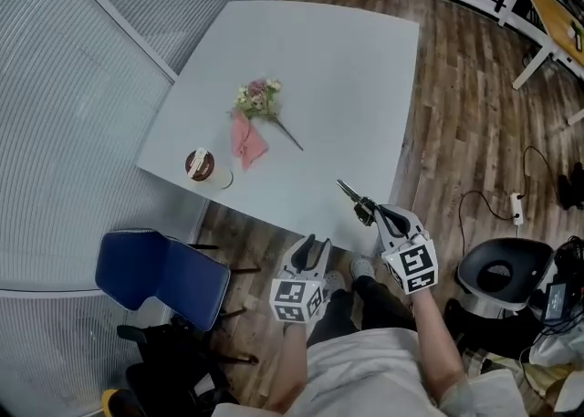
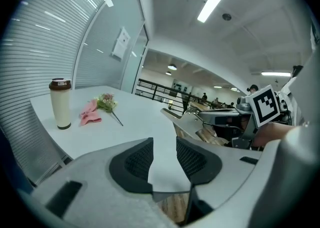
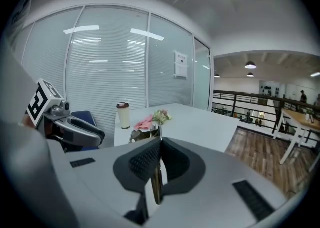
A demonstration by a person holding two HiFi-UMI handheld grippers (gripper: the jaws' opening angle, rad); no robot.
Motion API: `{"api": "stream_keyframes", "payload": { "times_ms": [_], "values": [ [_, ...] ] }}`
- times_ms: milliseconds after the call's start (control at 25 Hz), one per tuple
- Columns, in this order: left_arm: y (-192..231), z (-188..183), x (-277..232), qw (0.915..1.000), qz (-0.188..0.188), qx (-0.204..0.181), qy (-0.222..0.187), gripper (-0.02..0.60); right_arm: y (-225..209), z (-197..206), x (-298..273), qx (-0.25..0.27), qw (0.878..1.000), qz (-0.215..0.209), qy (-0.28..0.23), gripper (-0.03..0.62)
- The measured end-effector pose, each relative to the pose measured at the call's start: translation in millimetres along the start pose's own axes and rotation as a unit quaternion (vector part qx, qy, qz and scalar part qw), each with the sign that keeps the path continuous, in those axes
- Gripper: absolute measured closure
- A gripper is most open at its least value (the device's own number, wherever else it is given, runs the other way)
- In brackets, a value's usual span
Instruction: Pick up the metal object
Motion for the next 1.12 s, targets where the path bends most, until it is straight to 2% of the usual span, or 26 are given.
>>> {"api": "stream_keyframes", "payload": {
  "times_ms": [200, 480, 840, 1120],
  "values": [
    [-13, -11, 15, 0.9996, 0.015, -0.021, -0.008, 0.436, 12, 2, 31, -0.042, 0.999, 0.021, -0.006, 0.592],
    [-18, -13, 43, 0.9987, 0.019, -0.046, -0.013, 0.436, 39, 1, 53, -0.06, 0.998, 0.022, -0.016, 0.592],
    [-32, -8, 69, 0.998, 0.031, -0.056, -0.001, 0.436, 69, 9, 76, -0.098, 0.995, 0.025, -0.024, 0.592],
    [-32, -17, 71, 0.998, 0.039, -0.049, -0.009, 0.443, 82, 18, 75, -0.12, 0.992, 0.016, -0.02, 0.592]
  ]
}}
Point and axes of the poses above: the fingertips, and each gripper's own axes: x backward along the fingers, y to its left, z out of its underside, the point moved 7 cm from there along x, backward along the fingers, and after that the axes turned 12 degrees about z, right-handed, at the moved point
